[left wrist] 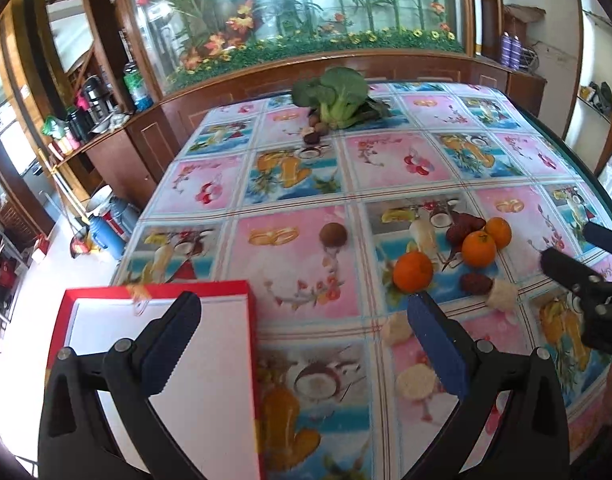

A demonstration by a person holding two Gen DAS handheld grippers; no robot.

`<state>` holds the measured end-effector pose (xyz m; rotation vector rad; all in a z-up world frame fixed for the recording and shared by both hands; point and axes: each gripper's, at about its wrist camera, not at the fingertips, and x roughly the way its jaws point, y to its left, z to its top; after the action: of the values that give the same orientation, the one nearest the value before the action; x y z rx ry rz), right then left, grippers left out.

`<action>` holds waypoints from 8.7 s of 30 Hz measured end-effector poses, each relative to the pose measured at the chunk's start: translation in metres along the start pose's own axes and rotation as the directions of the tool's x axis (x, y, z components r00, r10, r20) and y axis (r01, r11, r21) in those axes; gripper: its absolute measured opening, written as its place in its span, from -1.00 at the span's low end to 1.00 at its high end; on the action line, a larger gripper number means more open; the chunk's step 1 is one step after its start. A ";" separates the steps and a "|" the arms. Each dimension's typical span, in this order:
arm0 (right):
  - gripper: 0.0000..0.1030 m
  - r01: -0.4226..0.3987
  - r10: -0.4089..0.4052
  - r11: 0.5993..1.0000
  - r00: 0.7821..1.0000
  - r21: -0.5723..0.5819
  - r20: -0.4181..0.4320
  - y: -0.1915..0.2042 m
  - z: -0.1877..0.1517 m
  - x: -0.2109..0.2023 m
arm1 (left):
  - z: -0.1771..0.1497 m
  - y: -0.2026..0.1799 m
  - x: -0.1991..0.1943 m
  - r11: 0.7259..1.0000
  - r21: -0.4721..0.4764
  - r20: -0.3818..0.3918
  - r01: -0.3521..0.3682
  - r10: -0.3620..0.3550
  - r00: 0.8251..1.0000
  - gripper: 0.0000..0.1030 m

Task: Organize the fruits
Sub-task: 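Grasp an orange with the left tool while the right tool grasps another orange, then carry both oranges over the tray and open both tools to drop them, then grasp a round oat cake with the left tool while the right tool grasps a cake cylinder, then carry both cake pieces over the tray and open both tools to release, then grasp a pale cake cube with the left tool while the right tool grasps a round cake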

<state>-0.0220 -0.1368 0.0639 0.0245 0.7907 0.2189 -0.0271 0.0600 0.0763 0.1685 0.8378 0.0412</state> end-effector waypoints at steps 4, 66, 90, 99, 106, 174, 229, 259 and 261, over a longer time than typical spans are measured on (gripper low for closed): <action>0.15 -0.043 0.042 0.999 0.997 -0.016 -0.067 0.009 0.002 0.024 | 0.007 -0.006 0.014 0.999 0.045 -0.016 0.019 -0.019 1.000 1.00; -0.36 -0.338 0.338 0.941 0.941 0.019 0.002 0.066 0.010 0.002 | 0.001 0.038 -0.018 0.958 0.010 0.007 0.288 -0.288 0.958 -0.32; -0.32 -0.466 0.392 0.846 0.873 -0.259 -0.289 0.272 -0.066 0.027 | -0.162 0.183 -0.046 0.960 -0.236 -0.160 -0.149 0.113 0.981 -0.24; -0.13 -0.432 0.420 0.870 0.902 -0.238 -0.101 0.213 -0.050 -0.015 | -0.150 0.168 -0.084 0.957 -0.221 -0.051 -0.190 0.184 0.982 0.64; 0.03 -0.293 0.297 0.952 0.954 -0.089 0.046 0.098 -0.045 -0.037 | -0.129 0.107 -0.097 0.992 -0.108 0.025 -0.060 0.063 0.998 0.75; -0.48 -0.390 0.390 0.919 0.921 -0.050 -0.009 0.125 -0.035 0.006 | -0.094 0.100 -0.068 0.973 -0.215 0.056 0.086 -0.076 0.996 -0.44; -0.31 -0.173 0.166 0.984 0.978 -0.046 -0.123 0.081 -0.044 0.023 | -0.124 0.088 -0.087 0.986 -0.165 0.025 0.004 0.000 1.000 0.10; -0.63 -0.123 0.119 0.992 0.987 -0.034 -0.112 0.017 -0.055 0.020 | -0.018 -0.039 0.011 0.941 0.151 -0.050 0.304 -0.299 0.953 0.11; -0.63 -0.139 0.136 0.990 0.984 -0.020 -0.114 0.014 -0.055 0.021 | -0.013 -0.048 0.021 0.934 0.177 -0.069 0.310 -0.303 0.951 0.11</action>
<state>-0.0492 -0.1221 0.0123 0.0406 0.8987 0.3653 -0.0241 0.0167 0.0443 0.2108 0.9004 -0.3295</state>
